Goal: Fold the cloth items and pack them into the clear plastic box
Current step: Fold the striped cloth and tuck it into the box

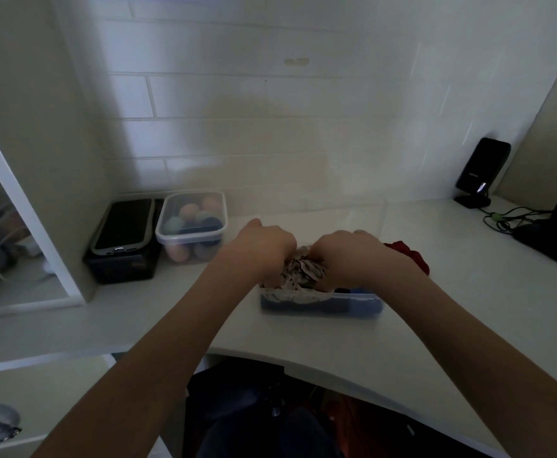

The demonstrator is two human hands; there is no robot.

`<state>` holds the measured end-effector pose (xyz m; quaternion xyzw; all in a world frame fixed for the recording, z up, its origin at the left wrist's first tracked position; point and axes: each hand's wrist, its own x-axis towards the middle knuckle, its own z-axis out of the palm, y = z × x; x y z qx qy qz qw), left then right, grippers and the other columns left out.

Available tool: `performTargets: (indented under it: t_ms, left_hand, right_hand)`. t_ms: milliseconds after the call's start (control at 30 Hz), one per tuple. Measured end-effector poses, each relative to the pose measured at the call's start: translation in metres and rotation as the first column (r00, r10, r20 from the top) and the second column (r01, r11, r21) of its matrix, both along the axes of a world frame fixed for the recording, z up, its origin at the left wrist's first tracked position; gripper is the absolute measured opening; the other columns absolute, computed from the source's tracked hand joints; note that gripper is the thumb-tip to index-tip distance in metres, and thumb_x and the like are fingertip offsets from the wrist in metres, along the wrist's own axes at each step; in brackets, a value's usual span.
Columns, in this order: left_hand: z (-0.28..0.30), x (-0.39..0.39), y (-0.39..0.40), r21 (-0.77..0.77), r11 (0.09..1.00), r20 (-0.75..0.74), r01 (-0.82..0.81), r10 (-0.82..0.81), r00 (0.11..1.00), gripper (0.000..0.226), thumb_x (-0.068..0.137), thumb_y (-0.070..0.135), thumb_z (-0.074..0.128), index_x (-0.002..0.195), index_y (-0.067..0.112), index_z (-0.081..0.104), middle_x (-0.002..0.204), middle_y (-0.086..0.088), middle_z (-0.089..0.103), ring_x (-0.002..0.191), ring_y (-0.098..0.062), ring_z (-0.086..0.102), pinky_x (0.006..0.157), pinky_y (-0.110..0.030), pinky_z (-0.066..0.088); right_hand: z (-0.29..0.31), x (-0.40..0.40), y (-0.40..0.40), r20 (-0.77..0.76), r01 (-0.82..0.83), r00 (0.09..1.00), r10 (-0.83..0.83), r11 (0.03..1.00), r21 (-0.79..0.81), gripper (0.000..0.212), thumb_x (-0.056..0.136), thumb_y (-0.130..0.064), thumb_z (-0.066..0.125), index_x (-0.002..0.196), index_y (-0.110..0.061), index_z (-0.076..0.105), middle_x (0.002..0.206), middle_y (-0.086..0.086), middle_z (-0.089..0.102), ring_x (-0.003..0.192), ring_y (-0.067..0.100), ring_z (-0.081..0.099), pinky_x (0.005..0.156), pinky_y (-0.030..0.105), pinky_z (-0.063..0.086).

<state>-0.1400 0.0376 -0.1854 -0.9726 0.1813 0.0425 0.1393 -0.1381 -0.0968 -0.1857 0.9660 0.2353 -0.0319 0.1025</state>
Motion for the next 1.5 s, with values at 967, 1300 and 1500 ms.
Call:
performTargets:
  t_ms: [967,1300,1500]
  left_hand:
    - [0.005,0.005,0.033,-0.448,0.881,-0.316,-0.151,0.002,0.949,0.053,0.076,0.009,0.071,0.125,0.016,0.054,0.128,-0.003,0.058,0.114,-0.018,0.056,0.094,-0.029,0.044]
    - [-0.014,0.007,0.022,-0.312,0.948,-0.066,-0.059,0.041,0.997,0.063,0.070,0.019,0.071,0.128,0.017,0.045,0.126,-0.006,0.057,0.114,-0.025,0.053,0.096,-0.042,0.046]
    - [-0.015,0.016,0.016,-0.190,0.971,-0.174,-0.142,0.109,0.979,0.077,0.076,0.016,0.070,0.134,0.008,0.020,0.121,-0.016,0.058,0.105,-0.032,0.057,0.082,-0.039,0.048]
  right_hand:
    - [0.004,0.005,-0.030,-0.191,0.089,0.981,0.014,0.850,0.520,0.047,0.074,-0.029,0.076,0.118,-0.023,0.060,0.073,-0.009,0.053,0.063,0.004,0.048,0.057,0.016,0.036]
    - [-0.005,0.009,-0.005,-0.213,-0.038,0.973,0.086,0.974,0.221,0.047,0.081,-0.025,0.066,0.126,-0.018,0.055,0.120,0.003,0.063,0.105,0.022,0.057,0.089,0.030,0.046]
    - [-0.005,0.019,0.003,-0.352,0.007,0.936,-0.009,1.000,-0.006,0.047,0.087,-0.031,0.059,0.130,-0.016,0.048,0.122,0.006,0.061,0.108,0.024,0.056,0.088,0.032,0.043]
